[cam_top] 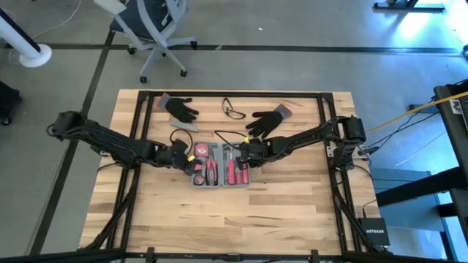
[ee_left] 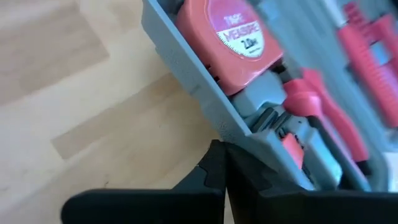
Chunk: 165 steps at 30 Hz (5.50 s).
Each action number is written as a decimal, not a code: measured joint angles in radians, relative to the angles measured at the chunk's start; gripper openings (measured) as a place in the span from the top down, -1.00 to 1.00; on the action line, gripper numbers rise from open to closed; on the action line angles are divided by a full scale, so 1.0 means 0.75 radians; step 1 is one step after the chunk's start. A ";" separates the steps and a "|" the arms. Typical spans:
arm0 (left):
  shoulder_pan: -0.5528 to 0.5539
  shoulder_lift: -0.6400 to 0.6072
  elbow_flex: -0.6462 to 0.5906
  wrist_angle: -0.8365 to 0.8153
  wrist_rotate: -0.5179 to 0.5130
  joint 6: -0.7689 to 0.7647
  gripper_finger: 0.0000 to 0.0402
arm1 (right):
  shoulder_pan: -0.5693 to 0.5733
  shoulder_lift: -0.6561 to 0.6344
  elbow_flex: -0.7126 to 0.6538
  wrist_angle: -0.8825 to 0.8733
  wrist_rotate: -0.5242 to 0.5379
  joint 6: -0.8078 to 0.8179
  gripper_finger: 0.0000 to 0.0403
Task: Prefit tool cases
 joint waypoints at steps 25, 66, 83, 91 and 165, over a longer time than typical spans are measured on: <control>0.128 0.117 0.118 0.392 -0.069 0.197 1.00 | 0.001 0.029 -0.002 0.293 0.005 0.050 1.00; 0.122 0.705 0.118 1.045 -0.017 0.129 1.00 | 0.072 -0.038 0.010 0.254 0.101 0.031 1.00; 0.114 0.656 0.132 1.090 0.179 0.379 1.00 | -0.050 0.018 0.001 0.435 -0.053 -0.140 1.00; 0.107 0.805 0.202 1.123 0.187 0.352 1.00 | -0.070 -0.081 0.037 0.244 -0.055 -0.178 1.00; 0.155 0.779 0.197 0.980 0.410 0.496 1.00 | 0.140 0.097 -0.040 0.470 0.241 0.532 1.00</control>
